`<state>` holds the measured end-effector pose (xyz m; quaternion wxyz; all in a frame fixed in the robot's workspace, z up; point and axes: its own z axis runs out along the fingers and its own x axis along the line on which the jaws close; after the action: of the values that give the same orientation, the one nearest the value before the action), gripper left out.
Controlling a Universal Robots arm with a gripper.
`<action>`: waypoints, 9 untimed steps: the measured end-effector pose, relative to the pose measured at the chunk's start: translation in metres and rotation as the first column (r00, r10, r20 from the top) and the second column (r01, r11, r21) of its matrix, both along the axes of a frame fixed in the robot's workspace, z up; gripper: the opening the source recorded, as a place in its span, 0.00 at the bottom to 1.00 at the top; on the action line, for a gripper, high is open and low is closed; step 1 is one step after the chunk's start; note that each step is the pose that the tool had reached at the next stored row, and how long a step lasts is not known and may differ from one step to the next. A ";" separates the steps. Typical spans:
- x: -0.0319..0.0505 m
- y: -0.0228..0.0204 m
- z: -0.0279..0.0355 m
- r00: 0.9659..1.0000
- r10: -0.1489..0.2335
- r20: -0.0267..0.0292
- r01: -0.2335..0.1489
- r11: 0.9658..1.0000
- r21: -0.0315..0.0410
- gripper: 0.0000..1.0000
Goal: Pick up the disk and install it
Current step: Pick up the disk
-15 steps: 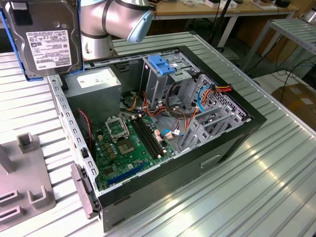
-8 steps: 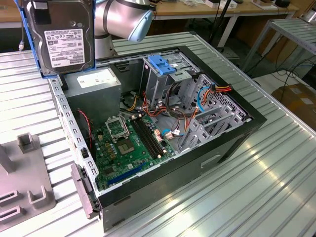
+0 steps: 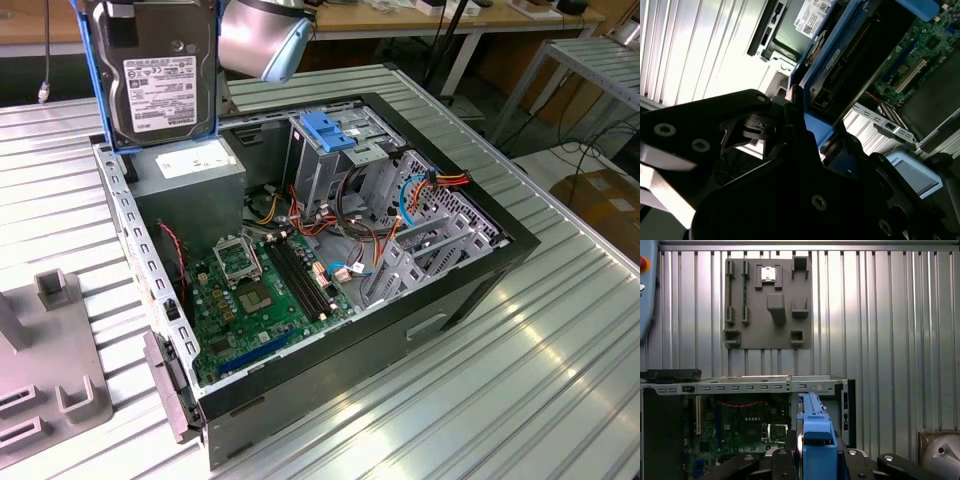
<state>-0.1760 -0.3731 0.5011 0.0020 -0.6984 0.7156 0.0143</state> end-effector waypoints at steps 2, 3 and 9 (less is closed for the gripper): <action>0.0089 0.0000 0.0000 1.000 0.000 0.000 0.000 1.000 0.000 0.37; 0.0142 0.0000 0.0000 1.000 0.000 0.000 0.000 1.000 0.000 0.37; 0.0307 -0.0009 -0.0002 1.000 -0.001 0.000 0.001 1.000 0.000 0.37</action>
<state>-0.1454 -0.3739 0.5009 0.0021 -0.6982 0.7157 0.0143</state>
